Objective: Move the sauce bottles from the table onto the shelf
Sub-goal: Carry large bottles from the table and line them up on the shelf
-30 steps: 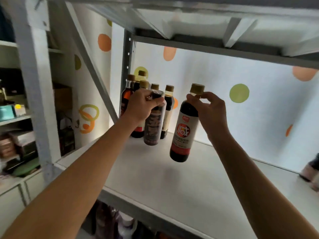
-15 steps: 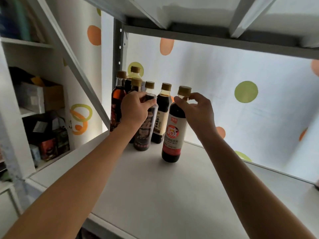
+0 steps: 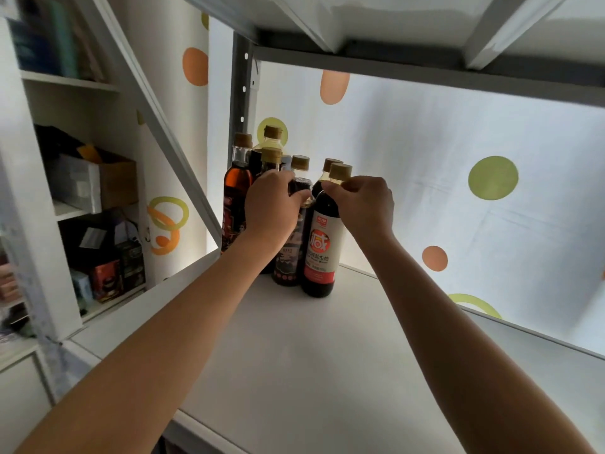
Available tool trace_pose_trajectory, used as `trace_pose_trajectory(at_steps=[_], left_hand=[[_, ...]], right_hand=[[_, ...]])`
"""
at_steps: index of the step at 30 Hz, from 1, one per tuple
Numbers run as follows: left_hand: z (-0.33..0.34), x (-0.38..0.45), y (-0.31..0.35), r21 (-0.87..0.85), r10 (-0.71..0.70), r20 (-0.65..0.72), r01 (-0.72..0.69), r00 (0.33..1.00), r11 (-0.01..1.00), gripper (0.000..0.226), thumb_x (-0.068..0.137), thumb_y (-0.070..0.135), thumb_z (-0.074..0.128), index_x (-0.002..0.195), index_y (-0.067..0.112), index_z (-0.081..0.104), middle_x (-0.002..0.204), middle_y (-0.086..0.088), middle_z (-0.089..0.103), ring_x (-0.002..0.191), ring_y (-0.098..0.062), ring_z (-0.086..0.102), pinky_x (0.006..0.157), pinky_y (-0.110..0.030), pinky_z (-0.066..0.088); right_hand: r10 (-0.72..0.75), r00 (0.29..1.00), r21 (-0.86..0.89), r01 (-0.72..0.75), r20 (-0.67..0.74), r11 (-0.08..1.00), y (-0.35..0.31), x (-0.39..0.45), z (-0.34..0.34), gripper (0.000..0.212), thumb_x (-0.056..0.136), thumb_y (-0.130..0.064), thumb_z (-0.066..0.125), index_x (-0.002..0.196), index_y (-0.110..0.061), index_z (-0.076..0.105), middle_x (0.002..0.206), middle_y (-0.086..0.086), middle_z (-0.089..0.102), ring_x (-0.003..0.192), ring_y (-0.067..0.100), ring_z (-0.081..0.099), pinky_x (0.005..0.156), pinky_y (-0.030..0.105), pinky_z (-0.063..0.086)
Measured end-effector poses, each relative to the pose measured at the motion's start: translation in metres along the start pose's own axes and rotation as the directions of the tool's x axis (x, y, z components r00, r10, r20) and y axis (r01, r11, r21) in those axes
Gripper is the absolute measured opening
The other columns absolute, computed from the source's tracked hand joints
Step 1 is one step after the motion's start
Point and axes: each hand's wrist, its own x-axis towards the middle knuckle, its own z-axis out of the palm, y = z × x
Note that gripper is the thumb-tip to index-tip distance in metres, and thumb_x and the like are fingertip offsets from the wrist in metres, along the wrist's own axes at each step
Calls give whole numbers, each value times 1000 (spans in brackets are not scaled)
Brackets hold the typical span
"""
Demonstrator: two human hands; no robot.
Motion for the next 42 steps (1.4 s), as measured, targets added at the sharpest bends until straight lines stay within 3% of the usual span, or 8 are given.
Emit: trace_pose_trajectory(at_steps=[8, 10, 14, 17, 20, 24, 36, 42], left_hand=[[-7, -6, 3, -13, -7, 36, 8, 999, 1000, 50, 88, 36, 69, 129, 10, 59, 123, -7, 66, 112, -22, 62, 90, -31, 53], [-12, -12, 5, 1, 5, 58, -5, 998, 1000, 49, 90, 35, 66, 132, 10, 56, 127, -6, 64, 115, -22, 61, 91, -32, 52], [-29, -32, 11, 60, 87, 69, -91, 994, 994, 40, 97, 27, 56, 134, 12, 53, 126, -6, 63, 113, -23, 62, 89, -35, 51], [-48, -50, 13, 120, 133, 62, -140, 989, 983, 40, 99, 19, 51, 138, 11, 49, 134, -9, 58, 127, -26, 53, 105, -40, 41], [-62, -70, 9, 218, 152, 92, -169, 984, 961, 46, 100, 19, 47, 145, 12, 39, 149, -8, 44, 144, -25, 29, 118, -44, 23], [-89, -113, -7, 284, 177, 126, -207, 976, 936, 55, 100, 26, 47, 150, 11, 30, 156, -8, 32, 148, -25, 19, 120, -45, 14], [-194, -240, -21, 353, 56, 218, -132, 974, 926, 60, 102, 23, 42, 153, 9, 14, 161, -9, 17, 150, -24, 7, 119, -50, 18], [-236, -316, 9, 442, -33, 237, -77, 971, 894, 59, 98, 24, 34, 152, 8, 16, 160, -12, 19, 149, -25, 10, 118, -53, 19]], right_hand=[[-1, 1000, -57, 2, 19, 998, 4, 0, 5, 35, 87, -54, 64, 95, -20, 69, 88, -4, 70, 85, 20, 67, 74, 34, 55], [15, 1000, -54, -14, 12, 998, 2, -6, 4, 46, 90, -56, 60, 111, -16, 67, 101, -1, 70, 95, 22, 67, 76, 34, 51], [44, 999, -56, -44, -1, 997, 2, -23, 0, 64, 98, -54, 50, 143, -9, 44, 138, 7, 57, 123, 25, 55, 86, 31, 40], [-158, 983, -207, 136, -91, 969, 1, -48, 1, 61, 100, -43, 51, 149, -10, 36, 154, 7, 42, 143, 25, 37, 114, 39, 34], [-348, 936, -320, 314, -54, 894, -6, -82, 9, 63, 101, -37, 49, 154, -11, 29, 164, 7, 26, 153, 21, 15, 124, 41, 17], [-394, 913, -411, 400, 103, 819, -20, -136, 18, 65, 104, -40, 37, 159, -14, 15, 167, 4, 9, 152, 13, -7, 126, 39, 3], [-397, 835, -375, 532, 381, 759, -43, -290, 18, 64, 104, -44, 20, 158, -11, 13, 167, 7, 5, 153, 16, -6, 126, 36, 0], [-481, 720, -234, 647, 501, 725, -35, -357, -8, 62, 105, -46, 13, 158, -13, 7, 161, 0, -9, 150, 14, -14, 123, 34, -8]])
